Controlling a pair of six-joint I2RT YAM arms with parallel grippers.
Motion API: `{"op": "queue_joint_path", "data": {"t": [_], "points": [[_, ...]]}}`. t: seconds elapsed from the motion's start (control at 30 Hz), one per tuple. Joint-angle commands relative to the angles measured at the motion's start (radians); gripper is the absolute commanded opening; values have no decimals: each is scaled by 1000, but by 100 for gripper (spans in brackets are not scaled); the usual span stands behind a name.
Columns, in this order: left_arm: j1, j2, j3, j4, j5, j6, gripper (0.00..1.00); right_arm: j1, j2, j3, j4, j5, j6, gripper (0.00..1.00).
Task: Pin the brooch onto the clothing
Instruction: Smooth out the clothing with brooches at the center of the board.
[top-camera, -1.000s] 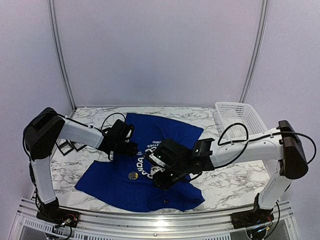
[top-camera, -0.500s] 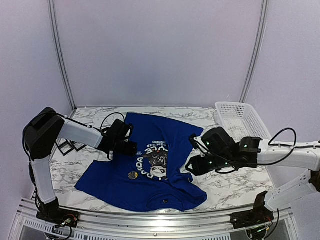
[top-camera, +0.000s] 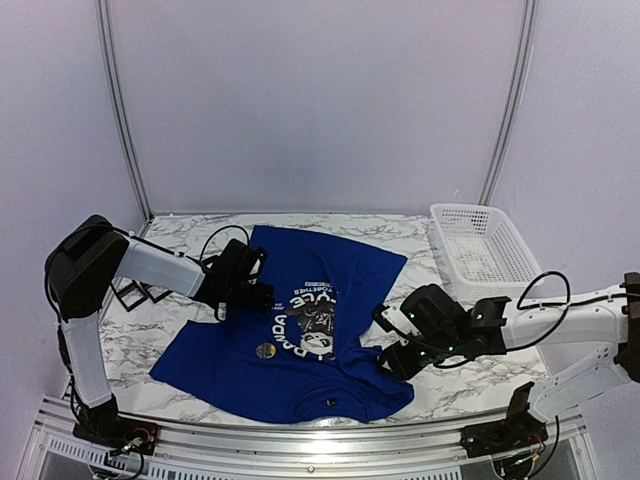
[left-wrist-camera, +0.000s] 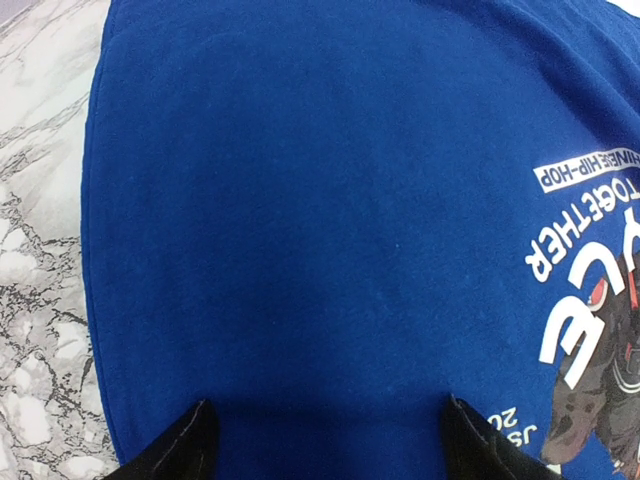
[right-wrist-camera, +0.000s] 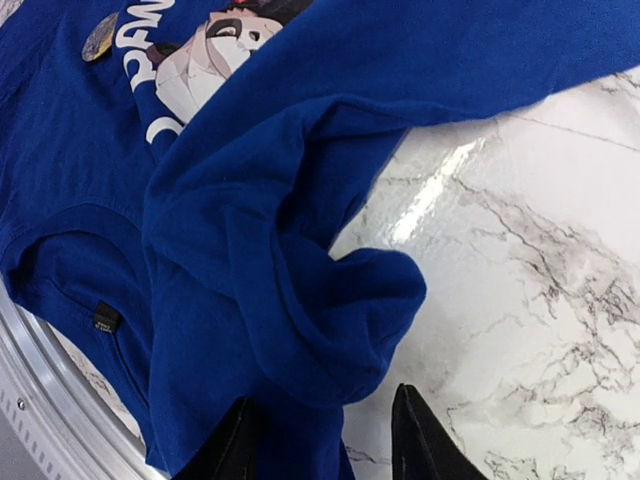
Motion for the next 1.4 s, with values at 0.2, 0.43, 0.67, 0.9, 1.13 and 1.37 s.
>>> {"op": "queue_joint_path", "data": {"t": [0.2, 0.43, 0.67, 0.9, 1.13, 1.37], "points": [[14, 13, -46, -108, 19, -13, 79, -71, 55, 2, 155, 29, -49, 8], [32, 27, -54, -107, 16, -46, 79, -203, 49, 59, -49, 123, 0, 0], [46, 39, -49, -112, 5, -47, 79, -291, 13, 166, -346, 255, 40, 0], [66, 23, -60, -115, -10, -44, 79, -352, 104, 293, -496, 291, -3, 0], [83, 7, -75, -110, -11, -44, 79, -356, 275, 528, -591, 435, -81, 0], [92, 2, -78, -109, -14, -44, 79, -367, 568, 798, -621, 557, -207, 0]]}}
